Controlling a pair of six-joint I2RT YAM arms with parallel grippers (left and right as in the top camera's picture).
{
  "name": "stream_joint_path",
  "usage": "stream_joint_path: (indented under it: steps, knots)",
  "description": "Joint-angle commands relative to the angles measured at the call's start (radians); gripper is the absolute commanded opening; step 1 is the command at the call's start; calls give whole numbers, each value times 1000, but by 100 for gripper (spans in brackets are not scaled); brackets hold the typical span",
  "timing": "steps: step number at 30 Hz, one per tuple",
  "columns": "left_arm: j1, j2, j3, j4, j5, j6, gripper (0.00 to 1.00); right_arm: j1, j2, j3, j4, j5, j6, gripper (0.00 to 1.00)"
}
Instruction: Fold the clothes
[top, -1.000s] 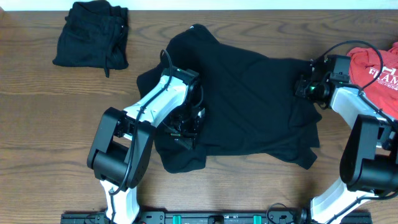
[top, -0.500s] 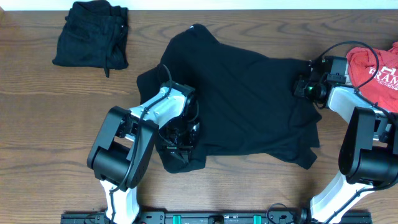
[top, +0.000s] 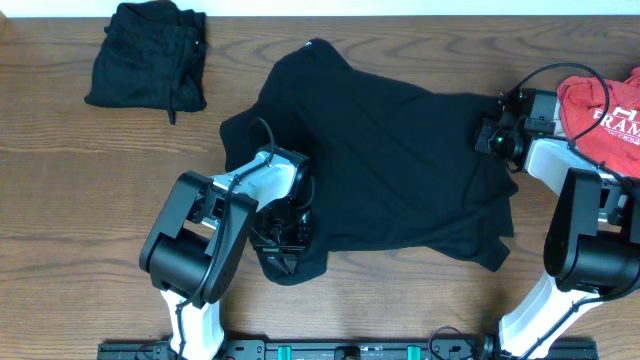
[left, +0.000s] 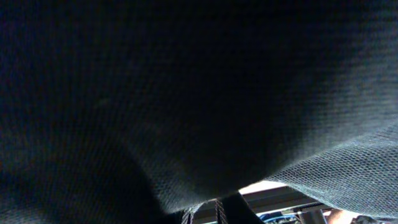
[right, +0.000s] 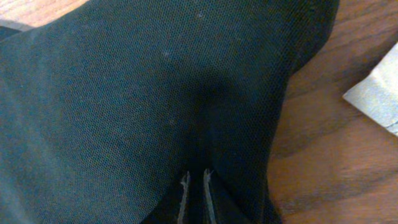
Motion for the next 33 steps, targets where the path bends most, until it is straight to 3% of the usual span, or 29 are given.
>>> stream_joint_path:
  steps: [1, 11, 23, 27, 33]
  knots:
    - [21, 4, -32, 17, -63, -58, 15, -4, 37, 7, 0, 55, -18, 9]
    - [121, 4, -64, -3, -73, -143, 15, -5, 37, 40, 3, 86, -26, 9]
    - [127, -6, -75, -41, -72, -162, 14, -4, 36, 155, -29, 43, -26, 10]
    - [127, -73, -56, -74, -73, -159, 9, -5, 34, 283, -176, 38, -38, 11]
    - [127, -291, -25, -127, -73, -161, 13, -5, 25, 576, -545, 42, -56, 18]
